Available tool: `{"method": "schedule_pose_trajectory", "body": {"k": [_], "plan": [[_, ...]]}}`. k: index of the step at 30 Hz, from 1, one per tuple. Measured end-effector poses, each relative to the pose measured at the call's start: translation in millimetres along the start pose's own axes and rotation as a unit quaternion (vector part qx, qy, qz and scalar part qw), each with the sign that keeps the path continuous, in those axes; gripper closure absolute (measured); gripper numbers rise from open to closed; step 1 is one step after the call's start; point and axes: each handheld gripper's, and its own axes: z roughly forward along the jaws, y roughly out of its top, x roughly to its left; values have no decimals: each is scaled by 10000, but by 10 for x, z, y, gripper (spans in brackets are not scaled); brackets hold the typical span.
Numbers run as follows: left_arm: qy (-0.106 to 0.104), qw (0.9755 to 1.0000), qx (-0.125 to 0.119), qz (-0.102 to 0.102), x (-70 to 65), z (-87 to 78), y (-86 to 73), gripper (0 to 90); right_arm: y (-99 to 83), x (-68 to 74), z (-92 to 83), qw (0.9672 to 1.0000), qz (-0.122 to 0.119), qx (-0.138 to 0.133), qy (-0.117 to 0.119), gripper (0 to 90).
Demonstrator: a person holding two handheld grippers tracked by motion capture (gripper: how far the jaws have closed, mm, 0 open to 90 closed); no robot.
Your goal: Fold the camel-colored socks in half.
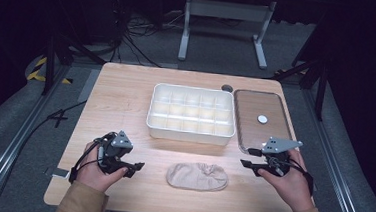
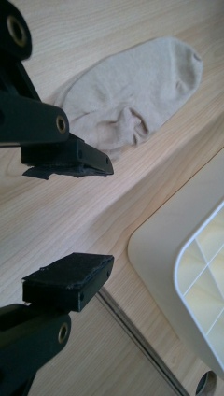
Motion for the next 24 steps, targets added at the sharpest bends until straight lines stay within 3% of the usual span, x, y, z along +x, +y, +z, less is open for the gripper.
{"method": "schedule_pose_trajectory", "body": {"k": [6,11,13,21,24], "plan": [[26,9998,-170,-36,-33,-19,22,294,38,53,-26,9997,-129,-200,-12,494],[66,9995,-308,-64,-54,-35,52,349,36,80,8,9997,-138,-183,57,523],[11,9994,-341,-83,-67,-45,70,393,33,105,23,9997,-102,-126,158,564],[-247,9990,-357,70,-83,-55,104,501,18,157,63,9992,-39,-102,396,573],[-355,9985,-399,99,-112,-49,121,546,23,193,94,9963,158,-261,802,589]]}}
